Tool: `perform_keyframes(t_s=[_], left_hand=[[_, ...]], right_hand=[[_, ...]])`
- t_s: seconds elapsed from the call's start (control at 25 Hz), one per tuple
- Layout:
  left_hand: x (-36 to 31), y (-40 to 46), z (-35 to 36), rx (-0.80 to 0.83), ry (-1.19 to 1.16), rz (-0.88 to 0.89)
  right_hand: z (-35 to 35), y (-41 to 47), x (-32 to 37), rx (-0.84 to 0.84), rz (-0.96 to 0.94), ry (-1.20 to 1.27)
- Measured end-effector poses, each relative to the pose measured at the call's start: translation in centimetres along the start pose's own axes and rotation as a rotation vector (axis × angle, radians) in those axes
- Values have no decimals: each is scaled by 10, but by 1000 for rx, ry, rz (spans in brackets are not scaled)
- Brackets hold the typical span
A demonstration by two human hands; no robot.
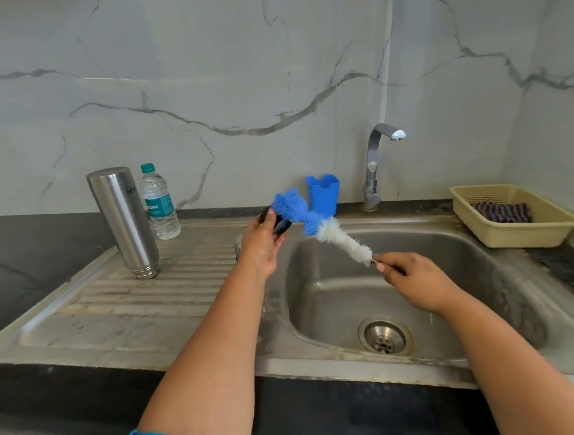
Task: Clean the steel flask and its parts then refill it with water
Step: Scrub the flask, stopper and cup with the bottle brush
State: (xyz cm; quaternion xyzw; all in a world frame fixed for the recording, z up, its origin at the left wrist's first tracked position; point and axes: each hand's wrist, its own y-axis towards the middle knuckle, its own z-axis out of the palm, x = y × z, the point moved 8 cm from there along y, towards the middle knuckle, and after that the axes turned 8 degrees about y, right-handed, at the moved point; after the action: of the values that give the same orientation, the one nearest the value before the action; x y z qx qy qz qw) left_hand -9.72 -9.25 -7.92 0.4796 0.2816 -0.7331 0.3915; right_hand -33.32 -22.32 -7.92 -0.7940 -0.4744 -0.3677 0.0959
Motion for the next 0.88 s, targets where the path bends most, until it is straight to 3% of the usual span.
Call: perform_keyframes(t_s=[0.2,0.48,0.72,0.88], left_hand=[[-9,-4,-3,7,70,94],[-11,-6,-11,-8,116,133],[-1,-10,14,114,180,98],[-8,-3,3,43,100,128]], right_hand=[[-7,0,-5,-78,41,-13],[-19,-8,-10,-180,99,154],[-8,1,2,-132,50,97],[-8,0,-1,-105,32,94]])
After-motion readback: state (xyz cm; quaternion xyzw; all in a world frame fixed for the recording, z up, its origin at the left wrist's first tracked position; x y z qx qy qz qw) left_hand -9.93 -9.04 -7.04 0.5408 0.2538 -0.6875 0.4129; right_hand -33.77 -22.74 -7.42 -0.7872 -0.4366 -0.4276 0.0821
